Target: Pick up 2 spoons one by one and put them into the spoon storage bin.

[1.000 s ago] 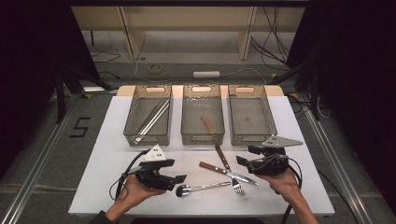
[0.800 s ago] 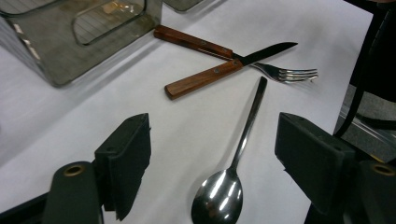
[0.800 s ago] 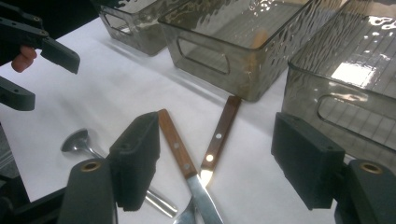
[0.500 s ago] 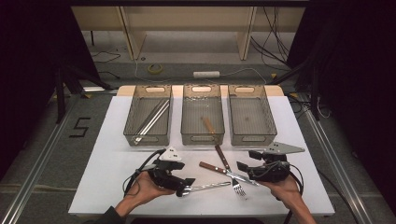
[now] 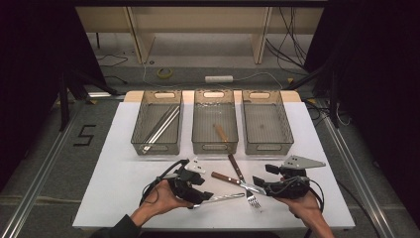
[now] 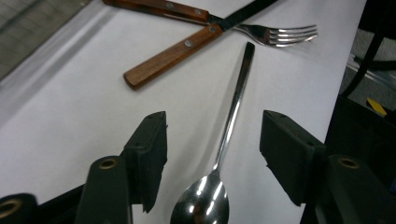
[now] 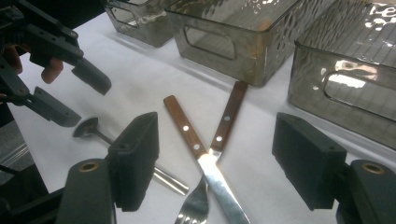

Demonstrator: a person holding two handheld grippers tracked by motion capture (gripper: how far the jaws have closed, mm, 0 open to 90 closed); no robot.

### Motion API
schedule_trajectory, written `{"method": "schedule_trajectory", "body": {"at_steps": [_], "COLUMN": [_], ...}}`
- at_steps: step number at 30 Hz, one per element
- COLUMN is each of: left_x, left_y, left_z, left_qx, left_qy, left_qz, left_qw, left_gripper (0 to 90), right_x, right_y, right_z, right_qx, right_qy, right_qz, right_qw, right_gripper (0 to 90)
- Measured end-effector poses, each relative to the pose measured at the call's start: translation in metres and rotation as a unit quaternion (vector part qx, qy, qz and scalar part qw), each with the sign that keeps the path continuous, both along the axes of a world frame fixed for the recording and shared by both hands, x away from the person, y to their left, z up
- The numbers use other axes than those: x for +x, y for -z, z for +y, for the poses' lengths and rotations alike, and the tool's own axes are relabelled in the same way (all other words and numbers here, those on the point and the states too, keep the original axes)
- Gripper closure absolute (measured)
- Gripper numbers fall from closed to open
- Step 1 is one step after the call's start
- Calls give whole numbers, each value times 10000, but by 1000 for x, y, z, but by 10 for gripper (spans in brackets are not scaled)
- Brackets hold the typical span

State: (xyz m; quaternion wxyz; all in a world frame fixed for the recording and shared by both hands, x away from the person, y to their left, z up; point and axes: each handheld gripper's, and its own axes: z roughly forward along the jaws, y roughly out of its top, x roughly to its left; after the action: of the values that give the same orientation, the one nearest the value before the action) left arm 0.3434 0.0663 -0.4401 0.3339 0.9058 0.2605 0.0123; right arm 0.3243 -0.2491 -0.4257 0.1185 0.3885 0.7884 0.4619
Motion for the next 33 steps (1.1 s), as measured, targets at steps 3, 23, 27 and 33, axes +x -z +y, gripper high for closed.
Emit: {"method": "schedule_trajectory", "body": {"at_steps": [3, 23, 27, 33], "left_x": [-1, -1, -1, -4], "left_y": [2, 19, 21, 25], "left_z": [-7, -28, -30, -31], "left_qx": [139, 919, 1016, 1217], "left_qy": [77, 668, 748, 872], "left_qz": [22, 130, 145, 78], "left_qw": [9999, 9934, 9919, 9887], "left_gripper": [458, 664, 701, 763], "right_x": [-2, -3, -3, -3], "right_y": [2, 5, 5, 6], "right_z": [-2, -1, -1, -1], "right_qx": [11, 54, 54, 21], "right_qy": [27, -30, -23, -41], "right_qz": [43, 97, 102, 87], "right_qw": [10000, 9999, 9999, 10000], "right_gripper": [324, 317, 317, 318]}}
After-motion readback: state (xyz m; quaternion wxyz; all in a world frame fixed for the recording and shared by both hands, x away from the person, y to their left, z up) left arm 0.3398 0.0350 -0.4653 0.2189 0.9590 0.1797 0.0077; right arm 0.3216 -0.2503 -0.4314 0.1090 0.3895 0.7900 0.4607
